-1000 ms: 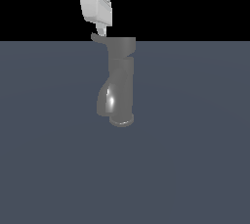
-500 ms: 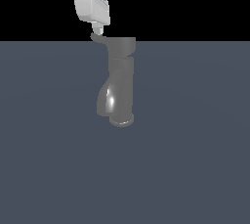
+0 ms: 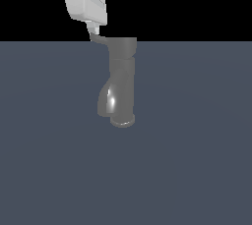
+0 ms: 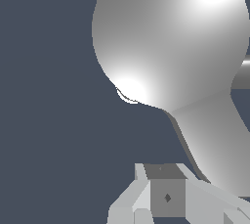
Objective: Turn on the faucet by rotating a designated handle.
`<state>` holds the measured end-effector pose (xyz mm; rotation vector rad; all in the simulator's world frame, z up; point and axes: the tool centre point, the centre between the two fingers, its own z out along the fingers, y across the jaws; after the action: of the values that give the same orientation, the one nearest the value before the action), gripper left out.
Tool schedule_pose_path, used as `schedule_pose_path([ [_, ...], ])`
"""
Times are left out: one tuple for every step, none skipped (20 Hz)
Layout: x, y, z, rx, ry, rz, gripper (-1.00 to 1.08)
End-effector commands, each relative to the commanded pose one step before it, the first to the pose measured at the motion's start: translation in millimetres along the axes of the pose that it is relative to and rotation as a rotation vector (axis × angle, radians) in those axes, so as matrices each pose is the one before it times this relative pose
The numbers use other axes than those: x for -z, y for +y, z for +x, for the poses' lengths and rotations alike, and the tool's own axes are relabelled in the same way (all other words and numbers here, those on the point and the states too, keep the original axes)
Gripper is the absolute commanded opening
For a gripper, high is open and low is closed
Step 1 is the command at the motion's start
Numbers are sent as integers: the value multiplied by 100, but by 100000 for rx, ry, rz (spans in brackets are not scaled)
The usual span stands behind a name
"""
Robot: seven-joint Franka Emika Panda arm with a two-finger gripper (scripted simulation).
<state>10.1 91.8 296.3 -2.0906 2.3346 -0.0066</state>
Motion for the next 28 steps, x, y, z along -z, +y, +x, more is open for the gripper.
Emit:
schedule_pose_path([
  [13, 1293, -396, 427, 290, -837, -100],
  [0, 0, 0, 0, 0, 0, -100],
  [-6, -667, 132, -188, 0, 765, -100],
  [18, 296, 139, 0, 0, 0, -100],
  [-19, 280, 132, 15, -2, -67, -100],
  [18, 298, 140, 0, 0, 0, -100],
  [-18, 282, 133, 15, -1, -67, -100],
  [18, 301, 142, 0, 0, 0, -100],
  [-18, 285, 134, 15, -1, -67, -100],
  [18, 304, 143, 0, 0, 0, -100],
  [-17, 287, 136, 15, -1, -67, -100],
  [19, 306, 144, 0, 0, 0, -100],
  [-17, 290, 137, 14, -1, -68, -100],
  [19, 309, 145, 0, 0, 0, -100],
  [-16, 292, 138, 14, 0, -68, -100],
  [19, 311, 146, 0, 0, 0, -100],
  [-16, 294, 140, 13, 0, -68, -100],
  [19, 313, 147, 0, 0, 0, -100],
  [-15, 296, 141, 13, 0, -68, -100],
  [19, 315, 148, 0, 0, 0, -100],
  [-5, 303, 144, 8, 1, -48, -100],
  [20, 317, 149, 0, 0, 0, -100],
  [-14, 299, 144, 11, 1, -68, -100],
  [-3, 305, 146, 7, 1, -48, -100],
  [22, 319, 151, 0, 0, 0, -100],
  [0, 0, 0, 0, 0, 0, -100],
  [-37, -120, -1270, 2065, -103, 193, -100],
  [1, 136, 534, -137, 4, -18, -100],
])
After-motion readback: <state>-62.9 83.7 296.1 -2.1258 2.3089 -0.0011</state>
